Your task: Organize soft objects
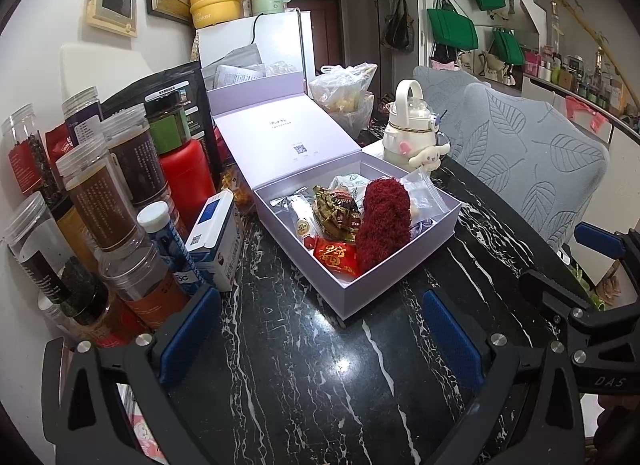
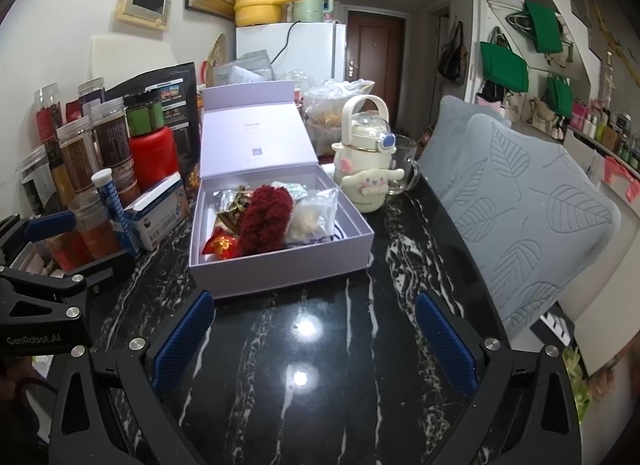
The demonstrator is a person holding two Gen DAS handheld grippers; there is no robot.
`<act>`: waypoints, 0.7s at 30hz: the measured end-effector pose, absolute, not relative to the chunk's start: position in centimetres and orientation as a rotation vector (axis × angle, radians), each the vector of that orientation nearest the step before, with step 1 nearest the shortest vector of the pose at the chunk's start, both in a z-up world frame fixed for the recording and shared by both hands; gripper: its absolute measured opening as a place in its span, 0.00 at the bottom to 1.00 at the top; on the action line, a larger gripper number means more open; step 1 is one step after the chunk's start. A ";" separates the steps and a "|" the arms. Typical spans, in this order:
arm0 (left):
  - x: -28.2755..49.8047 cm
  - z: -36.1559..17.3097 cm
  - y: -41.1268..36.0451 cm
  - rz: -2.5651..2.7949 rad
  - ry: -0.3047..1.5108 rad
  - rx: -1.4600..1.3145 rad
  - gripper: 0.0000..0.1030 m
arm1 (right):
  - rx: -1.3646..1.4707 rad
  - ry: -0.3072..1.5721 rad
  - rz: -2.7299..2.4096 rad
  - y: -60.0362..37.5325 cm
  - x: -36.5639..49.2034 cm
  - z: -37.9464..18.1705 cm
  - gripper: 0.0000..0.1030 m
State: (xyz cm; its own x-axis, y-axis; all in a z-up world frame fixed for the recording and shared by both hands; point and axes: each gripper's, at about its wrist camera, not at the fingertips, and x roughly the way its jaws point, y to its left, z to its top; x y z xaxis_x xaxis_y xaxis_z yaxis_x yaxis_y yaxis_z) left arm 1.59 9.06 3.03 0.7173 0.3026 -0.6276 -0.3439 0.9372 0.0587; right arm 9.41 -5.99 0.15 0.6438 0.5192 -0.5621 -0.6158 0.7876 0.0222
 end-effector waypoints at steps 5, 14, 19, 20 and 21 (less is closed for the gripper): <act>1.6 3.0 9.0 0.359 0.683 -0.063 1.00 | -0.181 0.584 0.650 -6.2 9.4 -0.1 0.99; 1.6 3.0 8.9 0.355 0.685 -0.063 1.00 | -0.182 0.587 0.650 -6.1 9.5 -0.1 0.99; 1.7 2.9 8.8 0.352 0.691 -0.061 1.00 | -0.181 0.590 0.649 -6.2 9.5 -0.2 0.99; 1.8 2.8 8.8 0.351 0.692 -0.061 1.00 | -0.182 0.592 0.648 -6.2 9.5 -0.2 0.99; 1.8 2.8 8.8 0.350 0.694 -0.062 1.00 | -0.182 0.594 0.648 -6.1 9.6 -0.2 0.99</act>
State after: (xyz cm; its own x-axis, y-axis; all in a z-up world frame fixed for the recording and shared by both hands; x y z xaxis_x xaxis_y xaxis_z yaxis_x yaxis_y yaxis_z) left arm 1.77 8.78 2.76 0.7128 0.2955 -0.6360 -0.3364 0.9398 0.0597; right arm 9.61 -6.13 -0.20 0.6391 0.5138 -0.5723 -0.6150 0.7882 0.0209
